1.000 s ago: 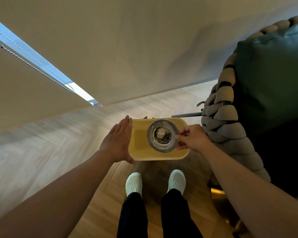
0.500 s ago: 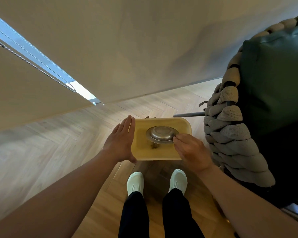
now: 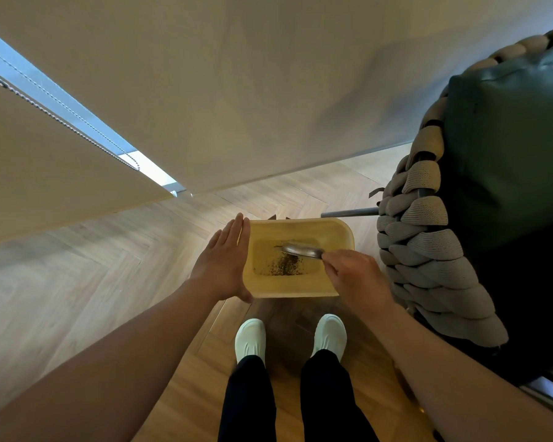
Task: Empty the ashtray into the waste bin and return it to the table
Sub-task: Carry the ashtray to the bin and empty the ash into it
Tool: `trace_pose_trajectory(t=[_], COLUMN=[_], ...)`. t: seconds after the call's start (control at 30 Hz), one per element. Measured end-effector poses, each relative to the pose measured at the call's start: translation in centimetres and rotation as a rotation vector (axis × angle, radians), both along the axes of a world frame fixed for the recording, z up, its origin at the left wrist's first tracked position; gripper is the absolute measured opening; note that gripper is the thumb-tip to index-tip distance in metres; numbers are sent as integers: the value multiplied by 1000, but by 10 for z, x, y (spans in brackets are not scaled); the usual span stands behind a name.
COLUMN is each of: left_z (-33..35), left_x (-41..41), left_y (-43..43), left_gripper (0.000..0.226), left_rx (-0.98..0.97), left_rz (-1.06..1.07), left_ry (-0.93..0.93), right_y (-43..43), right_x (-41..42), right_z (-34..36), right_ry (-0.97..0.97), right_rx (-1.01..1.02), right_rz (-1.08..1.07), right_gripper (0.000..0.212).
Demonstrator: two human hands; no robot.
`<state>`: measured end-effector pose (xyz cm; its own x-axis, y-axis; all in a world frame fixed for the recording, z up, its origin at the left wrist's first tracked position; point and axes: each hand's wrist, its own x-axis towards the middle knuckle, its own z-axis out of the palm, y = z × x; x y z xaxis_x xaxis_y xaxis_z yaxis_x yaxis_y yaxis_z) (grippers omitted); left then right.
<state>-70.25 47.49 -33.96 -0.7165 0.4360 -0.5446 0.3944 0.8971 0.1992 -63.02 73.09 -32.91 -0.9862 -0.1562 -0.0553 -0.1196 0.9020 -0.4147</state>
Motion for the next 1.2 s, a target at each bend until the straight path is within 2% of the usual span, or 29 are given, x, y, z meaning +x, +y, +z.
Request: trace_pose_trajectory(t=[0.2, 0.37, 0.6, 0.7, 0.77, 0.83, 1.2], left_z=[2, 3, 1, 0, -1, -1, 6], left_x=[2, 4, 6, 7, 7, 7, 8], left_y=[2, 3, 3, 3, 2, 1, 8], left_gripper=[158, 158, 159, 159, 159, 159, 138], left_rx=[-8, -7, -15, -11, -11, -10, 47], left_rz=[15, 19, 18, 9, 3, 0, 29], left_ry=[-18, -21, -10, -1, 4, 2, 36], right_y=[2, 6, 13, 13, 14, 14, 13], right_x=[-6, -7, -12, -15, -16, -16, -15], right_z=[1, -3, -8, -5, -5, -4, -2], right_ry=[-207, -340, -468, -518, -550, -585, -689], right_rx=[-98, -180, -407, -511, -581, -624, -786], right_rz=[-199, -365, -590, -694, -764, -792, -849], right_gripper=[17, 15, 10, 24, 17, 6, 11])
